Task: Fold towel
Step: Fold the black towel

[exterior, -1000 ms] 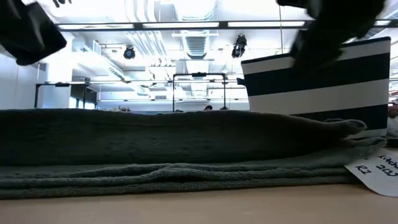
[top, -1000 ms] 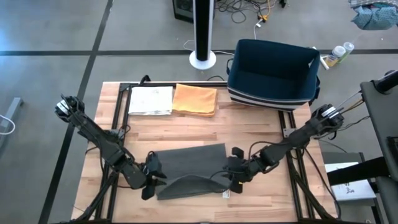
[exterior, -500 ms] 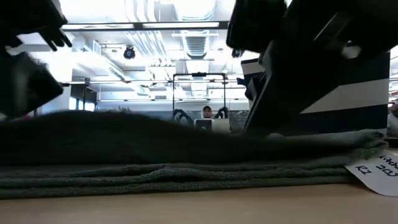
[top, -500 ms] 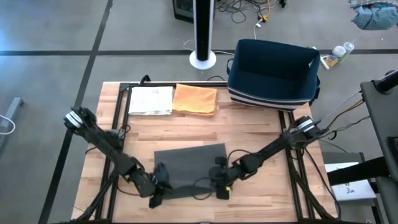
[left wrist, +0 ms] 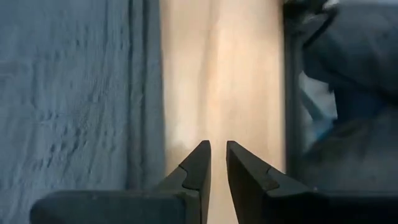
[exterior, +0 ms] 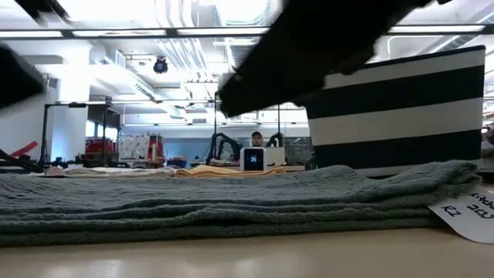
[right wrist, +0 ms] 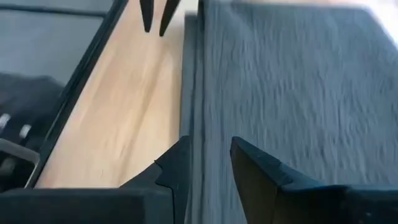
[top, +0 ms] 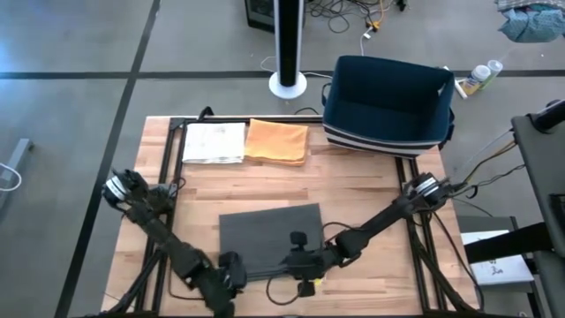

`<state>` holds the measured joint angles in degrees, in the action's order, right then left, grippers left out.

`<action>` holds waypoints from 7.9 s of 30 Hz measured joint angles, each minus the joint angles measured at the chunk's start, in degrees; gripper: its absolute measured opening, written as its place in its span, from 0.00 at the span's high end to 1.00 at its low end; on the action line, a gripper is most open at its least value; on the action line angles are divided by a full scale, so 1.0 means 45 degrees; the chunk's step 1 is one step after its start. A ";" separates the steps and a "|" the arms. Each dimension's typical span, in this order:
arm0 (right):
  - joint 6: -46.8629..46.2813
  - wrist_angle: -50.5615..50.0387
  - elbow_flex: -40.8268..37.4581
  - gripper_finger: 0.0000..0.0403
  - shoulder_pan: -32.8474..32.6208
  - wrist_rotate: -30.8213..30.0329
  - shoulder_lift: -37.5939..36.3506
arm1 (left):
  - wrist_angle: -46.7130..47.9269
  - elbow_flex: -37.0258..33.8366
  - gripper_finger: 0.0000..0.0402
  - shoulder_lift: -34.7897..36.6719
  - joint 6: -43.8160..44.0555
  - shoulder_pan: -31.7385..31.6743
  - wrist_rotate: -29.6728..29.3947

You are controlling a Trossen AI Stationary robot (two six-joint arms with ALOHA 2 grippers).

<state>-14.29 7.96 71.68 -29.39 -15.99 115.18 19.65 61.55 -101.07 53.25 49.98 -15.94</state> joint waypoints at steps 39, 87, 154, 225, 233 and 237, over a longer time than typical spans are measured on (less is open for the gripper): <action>0.1219 -0.0515 0.2462 0.77 0.0121 -0.1049 0.3127 | -0.2372 0.0660 0.90 -0.3761 0.2432 0.0628 -0.5965; 0.0766 0.1614 0.1619 0.77 0.0287 -0.1118 0.3195 | -0.2380 0.0536 0.84 -0.3737 0.2643 0.0513 -0.5676; -0.1484 0.1633 0.1875 0.95 0.0510 -0.1016 0.3171 | -0.4926 0.0512 0.63 -0.3926 -0.1024 0.0221 -0.5911; -0.2500 0.0477 0.2220 0.95 0.0423 0.1503 0.2781 | -0.4446 0.0201 0.59 -0.3798 -0.0052 0.0042 -0.5581; -0.2510 0.0814 0.2223 0.95 0.0441 0.1417 0.2903 | -0.4429 0.0196 0.56 -0.3785 -0.0025 0.0042 -0.5586; -0.2823 0.0834 0.2215 0.95 0.0447 0.1346 0.3154 | -0.4417 0.0196 0.57 -0.3756 -0.0008 0.0033 -0.5596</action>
<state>-27.00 11.72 81.65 -27.38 -9.93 129.37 -0.23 62.43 -117.97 53.21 50.13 -41.12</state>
